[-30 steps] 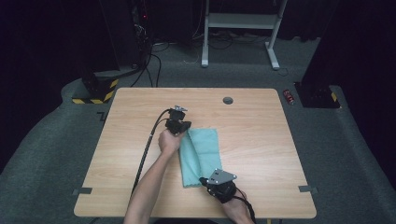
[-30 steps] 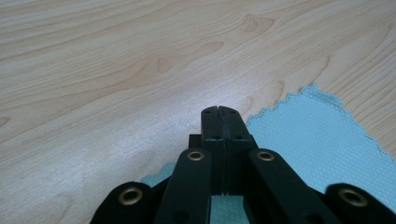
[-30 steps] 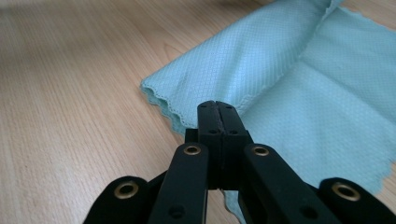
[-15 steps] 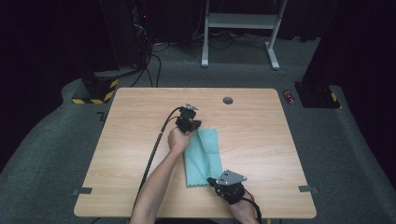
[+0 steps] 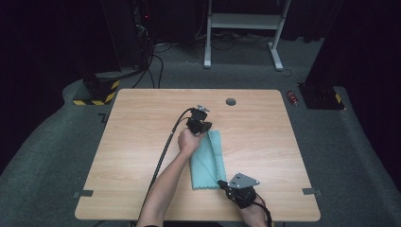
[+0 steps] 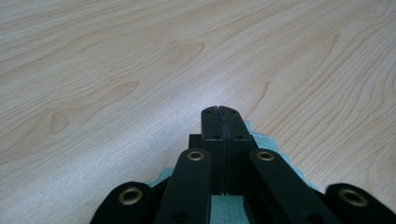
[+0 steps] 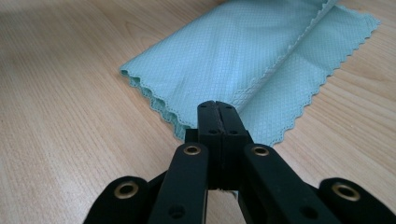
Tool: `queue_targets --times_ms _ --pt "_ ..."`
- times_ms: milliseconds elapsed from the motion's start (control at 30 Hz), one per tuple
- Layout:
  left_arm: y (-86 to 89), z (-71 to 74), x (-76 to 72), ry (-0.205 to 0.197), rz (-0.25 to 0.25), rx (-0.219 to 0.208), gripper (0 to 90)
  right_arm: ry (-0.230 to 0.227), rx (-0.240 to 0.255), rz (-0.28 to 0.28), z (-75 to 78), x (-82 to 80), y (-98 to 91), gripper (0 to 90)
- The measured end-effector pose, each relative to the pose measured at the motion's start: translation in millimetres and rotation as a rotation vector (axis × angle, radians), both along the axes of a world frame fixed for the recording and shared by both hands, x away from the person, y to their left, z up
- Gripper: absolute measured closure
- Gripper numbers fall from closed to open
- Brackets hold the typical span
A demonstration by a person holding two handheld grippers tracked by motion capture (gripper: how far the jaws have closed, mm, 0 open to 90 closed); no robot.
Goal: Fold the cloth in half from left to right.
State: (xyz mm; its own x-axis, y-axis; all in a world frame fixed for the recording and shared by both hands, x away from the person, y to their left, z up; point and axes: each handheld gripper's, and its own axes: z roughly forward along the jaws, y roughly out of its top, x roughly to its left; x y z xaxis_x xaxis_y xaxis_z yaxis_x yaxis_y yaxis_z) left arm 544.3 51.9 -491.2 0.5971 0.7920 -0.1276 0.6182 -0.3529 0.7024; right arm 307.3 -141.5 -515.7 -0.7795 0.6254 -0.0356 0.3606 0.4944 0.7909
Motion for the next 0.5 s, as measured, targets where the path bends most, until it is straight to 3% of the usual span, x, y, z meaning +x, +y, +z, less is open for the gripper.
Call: queue_targets --times_ms 500 --pt "-27.2 -2.0 2.6 -0.004 -0.052 0.052 89.7 0.01 -0.003 -0.021 -2.7 -4.1 -11.6 90.0"
